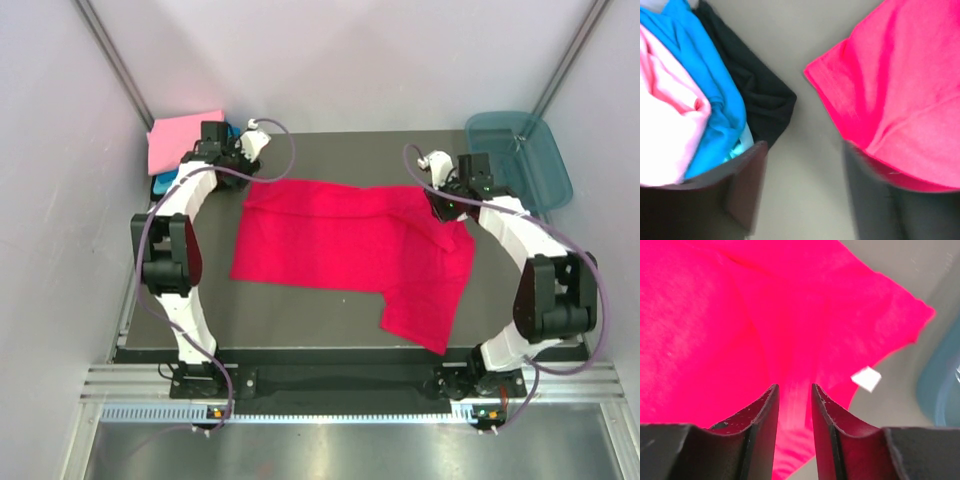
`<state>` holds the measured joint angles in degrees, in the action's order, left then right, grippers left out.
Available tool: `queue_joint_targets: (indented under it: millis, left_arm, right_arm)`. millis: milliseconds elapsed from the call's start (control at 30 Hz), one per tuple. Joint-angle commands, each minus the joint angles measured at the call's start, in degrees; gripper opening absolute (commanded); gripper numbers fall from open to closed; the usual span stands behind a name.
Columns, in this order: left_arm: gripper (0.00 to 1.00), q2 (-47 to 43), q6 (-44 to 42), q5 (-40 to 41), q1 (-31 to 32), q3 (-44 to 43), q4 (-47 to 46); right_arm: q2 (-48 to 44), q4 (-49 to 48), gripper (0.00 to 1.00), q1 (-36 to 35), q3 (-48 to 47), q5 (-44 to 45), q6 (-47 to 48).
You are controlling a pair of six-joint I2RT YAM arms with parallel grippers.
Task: Fold and stack the t-shirts
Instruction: Fold the tshirt
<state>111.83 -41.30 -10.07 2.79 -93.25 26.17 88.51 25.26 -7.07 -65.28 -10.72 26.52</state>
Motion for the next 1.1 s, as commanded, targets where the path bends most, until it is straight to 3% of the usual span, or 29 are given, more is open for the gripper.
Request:
queue_joint_targets:
  millis: [0, 33, 133, 433, 633, 1067]
  left_arm:
    - [0.53, 5.8, 4.5, -3.0, 1.3, -10.3, 5.5]
    - [0.32, 7.8, 5.8, -3.2, 1.4, -12.9, 7.7]
    - [0.0, 13.9, 9.7, -4.3, 1.5, -23.3, 14.6]
    - [0.0, 12.7, 13.4, -6.1, 1.7, -19.4, 14.3]
    - [0.22, 10.9, 13.8, -4.8, 1.8, -17.3, 14.0]
    - [0.23, 11.1, 14.1, -4.0, 2.1, -17.3, 13.6]
  right_arm:
    - [5.3, 2.5, 0.33, -0.2, -7.0, -6.8, 0.8]
    - [6.7, 3.1, 0.32, -0.1, -8.3, -7.0, 1.1]
    - [13.4, 5.3, 0.31, 0.0, -13.6, -7.2, 1.9]
    - [24.5, 5.2, 0.31, 0.2, -23.3, -7.1, 1.5]
    - [29.1, 5.8, 0.31, 0.2, -28.5, -6.2, 1.5]
    - [30.1, 6.0, 0.31, 0.5, -27.5, -5.5, 1.7]
